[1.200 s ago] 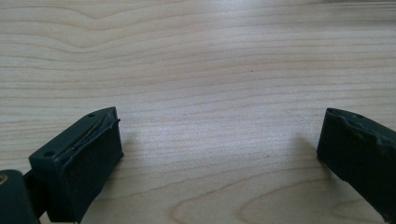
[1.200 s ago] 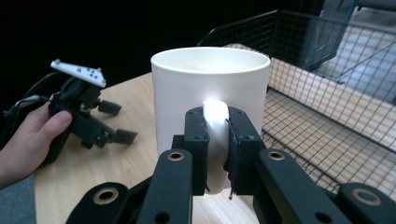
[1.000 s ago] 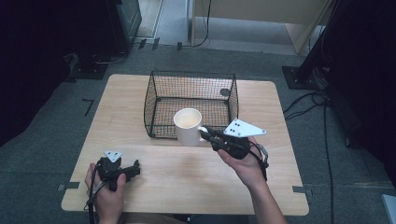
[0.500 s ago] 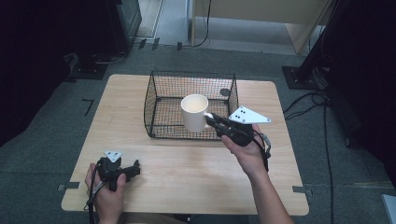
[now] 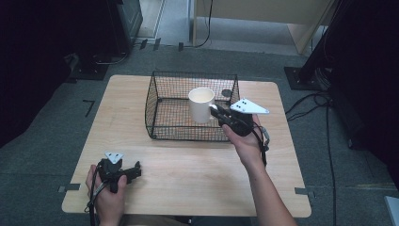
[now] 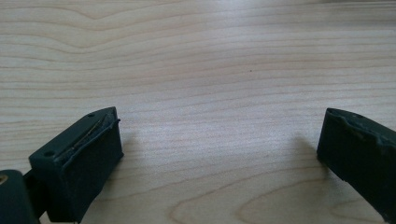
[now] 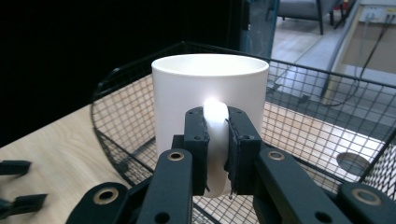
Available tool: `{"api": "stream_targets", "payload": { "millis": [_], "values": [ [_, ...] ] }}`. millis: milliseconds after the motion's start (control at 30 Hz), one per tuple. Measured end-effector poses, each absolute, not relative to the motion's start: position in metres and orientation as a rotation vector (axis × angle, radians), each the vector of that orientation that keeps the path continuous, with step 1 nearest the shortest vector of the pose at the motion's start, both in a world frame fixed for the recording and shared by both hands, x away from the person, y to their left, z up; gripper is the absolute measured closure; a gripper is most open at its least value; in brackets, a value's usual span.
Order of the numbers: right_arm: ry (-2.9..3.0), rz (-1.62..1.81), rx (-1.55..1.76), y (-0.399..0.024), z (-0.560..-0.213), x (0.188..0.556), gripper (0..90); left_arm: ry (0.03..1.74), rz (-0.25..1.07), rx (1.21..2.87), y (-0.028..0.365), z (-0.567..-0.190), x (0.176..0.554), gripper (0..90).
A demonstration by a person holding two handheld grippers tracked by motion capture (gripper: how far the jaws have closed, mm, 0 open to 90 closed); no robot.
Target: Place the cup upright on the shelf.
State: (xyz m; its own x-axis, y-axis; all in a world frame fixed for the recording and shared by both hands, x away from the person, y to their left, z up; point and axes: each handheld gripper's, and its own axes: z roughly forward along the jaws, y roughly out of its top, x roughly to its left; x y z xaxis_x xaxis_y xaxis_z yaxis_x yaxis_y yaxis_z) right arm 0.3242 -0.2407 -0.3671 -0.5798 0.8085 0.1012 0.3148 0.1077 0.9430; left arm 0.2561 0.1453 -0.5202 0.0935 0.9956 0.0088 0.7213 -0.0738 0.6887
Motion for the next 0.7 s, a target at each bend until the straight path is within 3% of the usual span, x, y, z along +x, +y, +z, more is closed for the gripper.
{"api": "stream_targets", "payload": {
  "millis": [700],
  "values": [
    [1.938,1.354,1.225,-0.228,-0.401,0.364,80.7,1.682,0.678,1.852,0.145,-0.520,0.256,0.0]
  ]
}}
